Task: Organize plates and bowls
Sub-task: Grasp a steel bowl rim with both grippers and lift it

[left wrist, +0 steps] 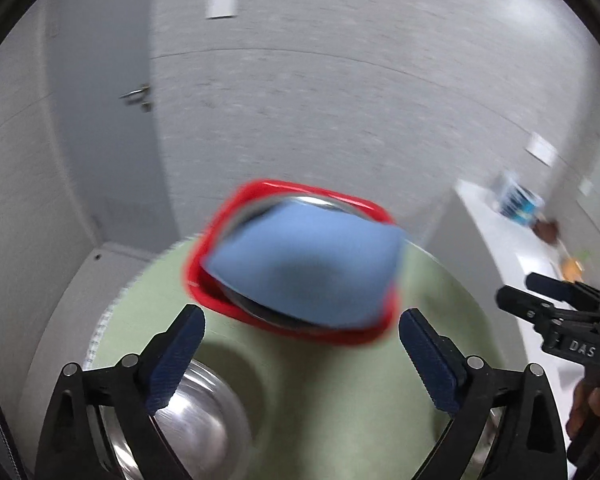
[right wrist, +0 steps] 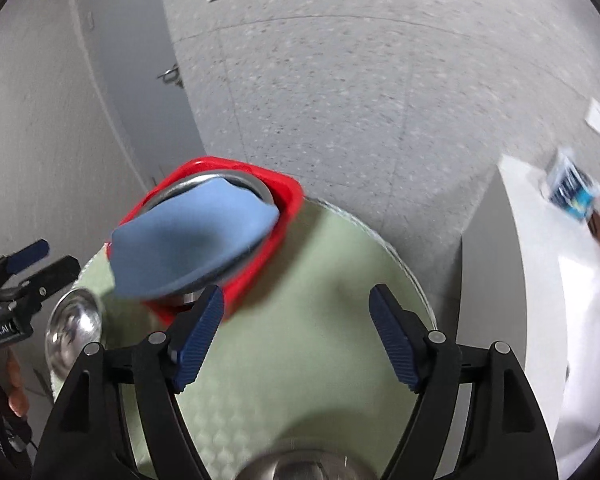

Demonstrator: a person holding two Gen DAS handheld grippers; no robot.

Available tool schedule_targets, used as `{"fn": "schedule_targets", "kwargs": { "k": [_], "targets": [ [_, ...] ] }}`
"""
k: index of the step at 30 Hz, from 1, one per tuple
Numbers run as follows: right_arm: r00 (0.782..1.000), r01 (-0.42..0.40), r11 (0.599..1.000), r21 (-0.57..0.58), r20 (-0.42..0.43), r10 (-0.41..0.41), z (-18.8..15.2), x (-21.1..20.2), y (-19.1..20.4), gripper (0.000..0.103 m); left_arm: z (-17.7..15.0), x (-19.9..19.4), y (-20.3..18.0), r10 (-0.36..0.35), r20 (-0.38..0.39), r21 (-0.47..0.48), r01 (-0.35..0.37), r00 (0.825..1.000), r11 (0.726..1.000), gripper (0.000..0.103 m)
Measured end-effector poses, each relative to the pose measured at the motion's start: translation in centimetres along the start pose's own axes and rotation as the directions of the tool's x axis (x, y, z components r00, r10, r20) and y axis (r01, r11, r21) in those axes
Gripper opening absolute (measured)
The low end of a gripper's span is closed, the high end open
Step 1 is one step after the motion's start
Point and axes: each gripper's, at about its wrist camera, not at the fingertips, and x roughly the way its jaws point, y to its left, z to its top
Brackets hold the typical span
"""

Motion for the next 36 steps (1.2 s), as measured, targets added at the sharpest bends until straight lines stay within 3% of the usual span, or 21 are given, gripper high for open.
{"fn": "schedule_targets", "kwargs": {
  "k": [3, 9, 13, 17, 20, 23, 28, 30, 36],
  "targets": [
    [0.999, 0.035, 0.998, 0.057, -0.007, -0.034, -3.5, -2.1, -1.7, 0.078, -2.5, -0.5, -3.4, -0.061, -0.041, 0.074, 0.064, 0.997, 0.995, 0.096],
    [0.995, 0.084, 0.983, 0.162, -0.068, -0.073, -9.4, -3.8, -5.6, 0.078, -6.4, 0.0, -8.0, -0.112, -0.131, 0.140, 0.130, 0.985, 0.982, 0.096],
    [0.993, 0.062, 0.978, 0.201, -0.113, -0.040, -12.5, -3.2, -7.0, 0.078, -7.6, 1.9, -9.4, -0.088, -0.199, 0.168, 0.122, 0.976, 0.978, 0.096],
    [0.985, 0.009, 0.976, 0.217, -0.172, 0.029, -14.2, -1.4, -7.4, 0.078, -8.5, 4.4, -11.0, -0.061, -0.285, 0.154, 0.108, 0.956, 0.982, 0.094],
    [0.977, -0.028, 0.977, 0.212, -0.202, 0.072, -15.0, -0.4, -7.2, 0.077, -8.9, 5.9, -11.6, -0.035, -0.329, 0.136, 0.084, 0.944, 0.987, 0.084],
    [0.967, -0.064, 0.978, 0.196, -0.228, 0.109, -15.7, 0.7, -6.9, 0.066, -9.1, 7.3, -12.5, -0.031, -0.367, 0.124, 0.082, 0.930, 0.989, 0.072],
    [0.953, -0.109, 0.974, 0.198, -0.257, 0.159, -16.5, 1.7, -6.7, 0.036, -8.4, 9.4, -13.8, -0.059, -0.403, 0.117, 0.115, 0.913, 0.987, 0.035],
    [0.951, -0.122, 0.973, 0.195, -0.259, 0.171, -16.6, 1.8, -6.9, 0.032, -8.3, 9.7, -13.9, -0.067, -0.407, 0.121, 0.127, 0.911, 0.984, 0.019],
    [0.955, -0.123, 0.977, 0.171, -0.248, 0.164, -16.2, 0.9, -6.5, 0.029, -8.4, 8.7, -13.4, -0.074, -0.377, 0.120, 0.128, 0.923, 0.984, 0.017]
  ]
}}
